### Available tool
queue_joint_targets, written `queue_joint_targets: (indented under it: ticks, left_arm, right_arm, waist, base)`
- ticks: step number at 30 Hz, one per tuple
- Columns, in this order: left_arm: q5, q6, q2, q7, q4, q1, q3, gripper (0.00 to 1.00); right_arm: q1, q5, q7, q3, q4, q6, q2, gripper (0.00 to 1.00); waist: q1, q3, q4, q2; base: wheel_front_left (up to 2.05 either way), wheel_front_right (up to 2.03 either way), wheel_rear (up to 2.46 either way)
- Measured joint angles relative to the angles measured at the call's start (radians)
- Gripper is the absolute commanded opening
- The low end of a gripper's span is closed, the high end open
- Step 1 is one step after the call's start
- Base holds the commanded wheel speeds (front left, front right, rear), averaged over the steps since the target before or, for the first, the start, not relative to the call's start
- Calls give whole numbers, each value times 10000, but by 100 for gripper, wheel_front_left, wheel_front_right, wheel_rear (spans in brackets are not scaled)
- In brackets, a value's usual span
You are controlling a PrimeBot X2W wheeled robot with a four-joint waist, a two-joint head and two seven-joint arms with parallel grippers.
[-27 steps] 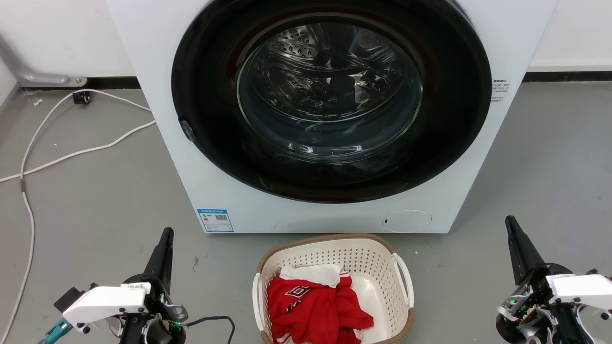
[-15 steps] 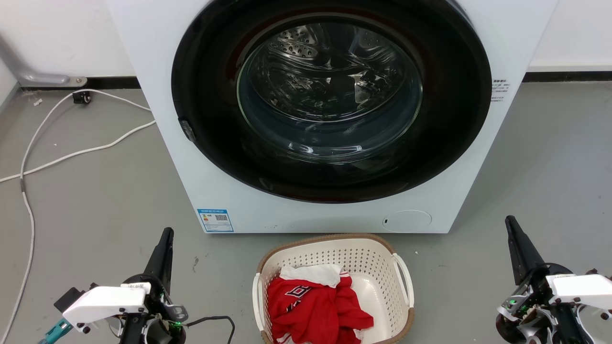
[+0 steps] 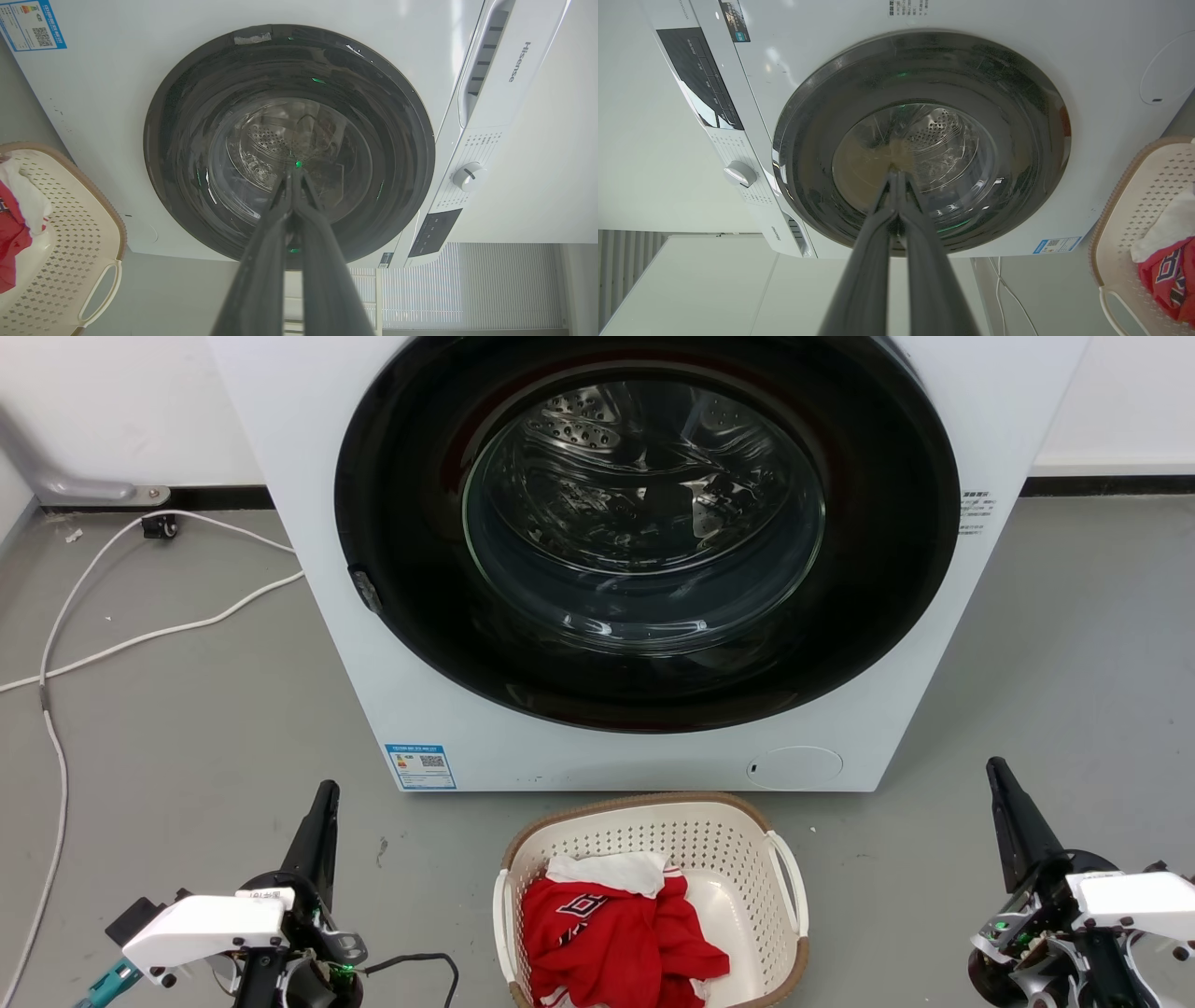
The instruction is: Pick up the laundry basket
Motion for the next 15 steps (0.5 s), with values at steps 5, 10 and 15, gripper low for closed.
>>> queue_joint_targets:
  ticks: [5, 10, 15]
  left_arm:
    - [0, 0, 0, 0, 0, 0, 0, 0]
    - [-6, 0, -2, -4, 29, 16, -6, 100]
    - [-6, 2, -48, -153, 291, 311, -136, 100]
  right_arm:
    - [0, 0, 0, 0, 0, 0, 0, 0]
    - [16, 0, 0, 4, 29, 2, 0, 100]
    - [332, 0, -128, 69, 251, 0, 40, 100]
  waist:
    - [0, 0, 0, 0]
    - [0, 0, 0, 0]
    - [0, 2, 1, 0]
  base:
    - [0, 0, 0]
    - [0, 0, 0]
    - [0, 0, 0]
